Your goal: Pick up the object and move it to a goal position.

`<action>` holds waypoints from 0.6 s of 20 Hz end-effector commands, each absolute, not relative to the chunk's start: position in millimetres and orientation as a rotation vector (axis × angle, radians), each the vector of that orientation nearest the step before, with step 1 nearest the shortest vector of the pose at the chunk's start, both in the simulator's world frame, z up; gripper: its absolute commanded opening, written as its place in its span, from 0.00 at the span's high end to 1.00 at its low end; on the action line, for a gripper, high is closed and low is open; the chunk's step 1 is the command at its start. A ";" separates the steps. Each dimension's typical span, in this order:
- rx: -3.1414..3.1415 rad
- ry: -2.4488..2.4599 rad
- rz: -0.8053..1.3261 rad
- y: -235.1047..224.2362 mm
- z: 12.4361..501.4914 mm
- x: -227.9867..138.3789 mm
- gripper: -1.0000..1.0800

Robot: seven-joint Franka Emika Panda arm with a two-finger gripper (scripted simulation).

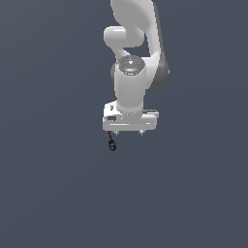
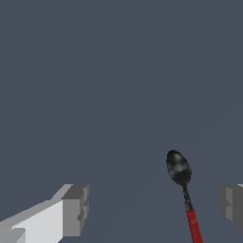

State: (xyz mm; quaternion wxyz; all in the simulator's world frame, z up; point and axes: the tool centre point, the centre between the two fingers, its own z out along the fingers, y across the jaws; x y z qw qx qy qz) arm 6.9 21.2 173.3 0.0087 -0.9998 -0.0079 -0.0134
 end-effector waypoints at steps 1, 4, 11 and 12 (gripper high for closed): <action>-3.124 -0.025 -0.042 21.2 173.3 6.9 0.04; -3.120 -0.007 -0.050 18.3 176.4 8.3 0.04; -3.099 0.076 -0.087 4.9 190.8 14.4 0.04; -3.100 0.074 -0.086 5.1 190.5 14.3 0.04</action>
